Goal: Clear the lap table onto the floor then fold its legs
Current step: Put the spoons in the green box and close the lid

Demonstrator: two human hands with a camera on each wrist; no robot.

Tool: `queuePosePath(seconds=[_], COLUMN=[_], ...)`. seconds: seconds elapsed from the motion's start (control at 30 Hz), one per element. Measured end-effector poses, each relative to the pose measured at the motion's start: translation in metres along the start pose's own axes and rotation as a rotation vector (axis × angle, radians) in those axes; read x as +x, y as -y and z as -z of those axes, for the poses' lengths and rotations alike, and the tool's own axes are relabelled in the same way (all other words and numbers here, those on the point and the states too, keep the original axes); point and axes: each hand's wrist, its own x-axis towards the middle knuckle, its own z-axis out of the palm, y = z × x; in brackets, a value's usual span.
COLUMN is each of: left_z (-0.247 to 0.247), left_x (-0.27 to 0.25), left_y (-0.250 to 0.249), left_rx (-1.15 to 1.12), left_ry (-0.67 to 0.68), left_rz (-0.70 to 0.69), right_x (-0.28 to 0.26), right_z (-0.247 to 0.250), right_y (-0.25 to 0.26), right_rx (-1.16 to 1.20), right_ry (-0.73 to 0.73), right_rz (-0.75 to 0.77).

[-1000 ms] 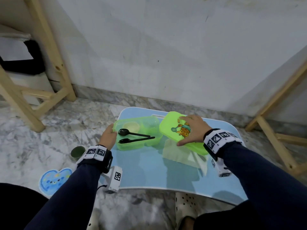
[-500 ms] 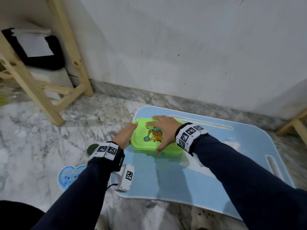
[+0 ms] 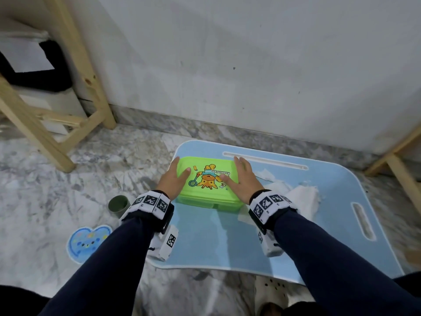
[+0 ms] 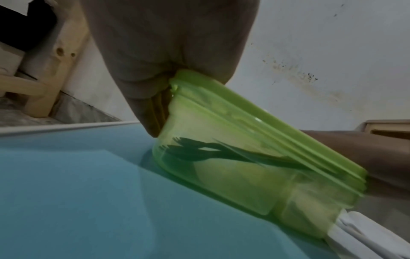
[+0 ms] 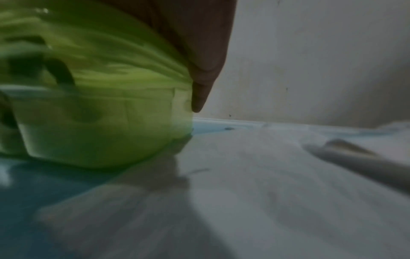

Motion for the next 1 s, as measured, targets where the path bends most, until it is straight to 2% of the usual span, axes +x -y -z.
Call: queuePosePath(seconds=[0.17, 0.43, 0.63, 0.73, 0.83, 0.9, 1.0], left_z=[-0.002, -0.002, -0.002, -0.005, -0.012, -0.015, -0.014], left_x=[0.002, 0.005, 0.009, 0.007, 0.015, 0.013, 0.001], left_y=[-0.001, -0.001, 0.003, 0.004, 0.024, 0.027, 0.021], left_rx=[0.009, 0.015, -0.166, -0.364, -0.519, -0.550, -0.520], left_ry=[-0.030, -0.038, -0.047, -0.064, -0.106, -0.107, -0.094], left_rz=[-0.008, -0.005, -0.017, 0.022, 0.069, 0.074, 0.049], right_x=[-0.004, -0.006, -0.013, -0.012, -0.009, -0.009, -0.008], right_z=[-0.008, -0.007, -0.004, -0.004, -0.004, -0.003, -0.002], right_y=[0.000, -0.005, -0.006, -0.003, 0.002, 0.003, 0.000], right_rx=[0.213, 0.369, 0.554, 0.547, 0.440, 0.390, 0.399], right_ry=[-0.086, -0.116, -0.070, -0.081, -0.162, -0.194, -0.168], right_rz=[-0.057, -0.080, -0.096, -0.112, -0.172, -0.223, -0.215])
